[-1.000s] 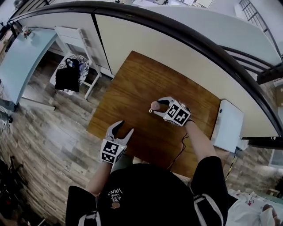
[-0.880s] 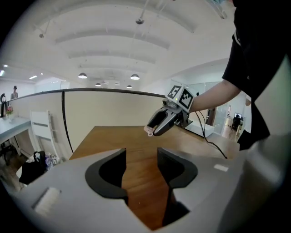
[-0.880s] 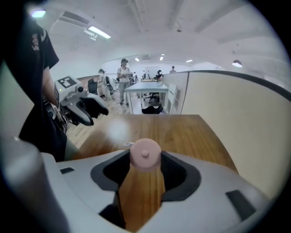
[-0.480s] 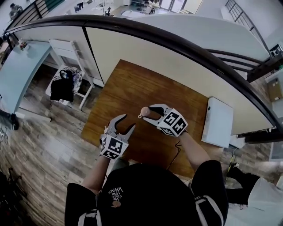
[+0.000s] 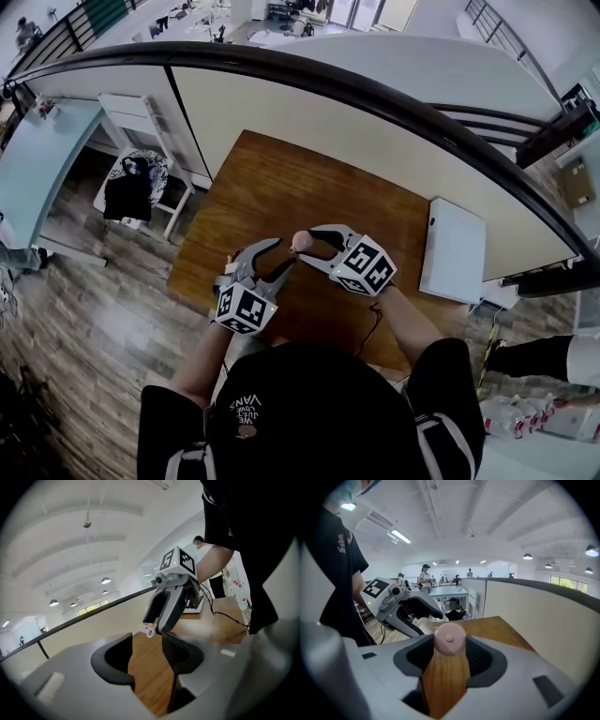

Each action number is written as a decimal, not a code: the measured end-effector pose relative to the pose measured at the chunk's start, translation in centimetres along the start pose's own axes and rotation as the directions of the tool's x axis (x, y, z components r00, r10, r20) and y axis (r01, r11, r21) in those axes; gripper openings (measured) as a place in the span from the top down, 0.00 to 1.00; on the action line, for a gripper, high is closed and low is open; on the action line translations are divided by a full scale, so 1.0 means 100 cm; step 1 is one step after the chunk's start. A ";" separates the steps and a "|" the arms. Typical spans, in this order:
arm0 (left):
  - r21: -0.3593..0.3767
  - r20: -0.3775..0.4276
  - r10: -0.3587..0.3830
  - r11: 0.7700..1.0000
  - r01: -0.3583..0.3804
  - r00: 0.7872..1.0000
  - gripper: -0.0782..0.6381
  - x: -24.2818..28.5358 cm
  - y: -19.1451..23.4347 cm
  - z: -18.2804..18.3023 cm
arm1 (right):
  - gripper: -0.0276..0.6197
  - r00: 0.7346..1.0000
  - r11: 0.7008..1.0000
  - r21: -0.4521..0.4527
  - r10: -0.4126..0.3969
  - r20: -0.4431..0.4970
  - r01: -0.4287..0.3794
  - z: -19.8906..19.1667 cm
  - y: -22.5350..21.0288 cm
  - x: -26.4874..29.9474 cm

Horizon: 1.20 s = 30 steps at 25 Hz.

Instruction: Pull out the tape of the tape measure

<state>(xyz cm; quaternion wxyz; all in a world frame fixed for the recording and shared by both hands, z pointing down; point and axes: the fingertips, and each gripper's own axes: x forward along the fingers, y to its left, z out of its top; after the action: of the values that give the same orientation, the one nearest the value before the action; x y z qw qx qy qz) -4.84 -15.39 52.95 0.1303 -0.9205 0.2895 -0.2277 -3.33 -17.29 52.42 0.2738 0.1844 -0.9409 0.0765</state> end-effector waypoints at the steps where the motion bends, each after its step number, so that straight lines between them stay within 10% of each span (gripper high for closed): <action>1: 0.008 0.005 -0.004 1.000 0.004 1.000 0.61 0.001 -0.002 0.003 | 0.62 1.000 1.000 -0.004 0.001 0.000 -0.001 0.000 0.001 -0.001; 13: 0.108 -0.004 -0.064 0.992 0.064 0.998 0.80 -0.006 -0.014 0.010 | 0.62 1.000 0.998 -0.062 0.025 -0.018 -0.026 -0.002 0.019 -0.002; 30: 0.006 -0.011 -0.032 0.999 0.032 0.999 0.87 -0.021 -0.006 -0.003 | 0.62 0.999 0.999 -0.036 -0.029 -0.039 0.027 -0.011 0.000 0.001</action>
<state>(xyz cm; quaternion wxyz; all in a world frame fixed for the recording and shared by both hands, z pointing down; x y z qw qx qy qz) -6.27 -13.67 52.74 0.1279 -0.9234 0.2745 -0.2358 -2.84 -17.06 53.42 0.2964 0.1911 -0.9339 0.0594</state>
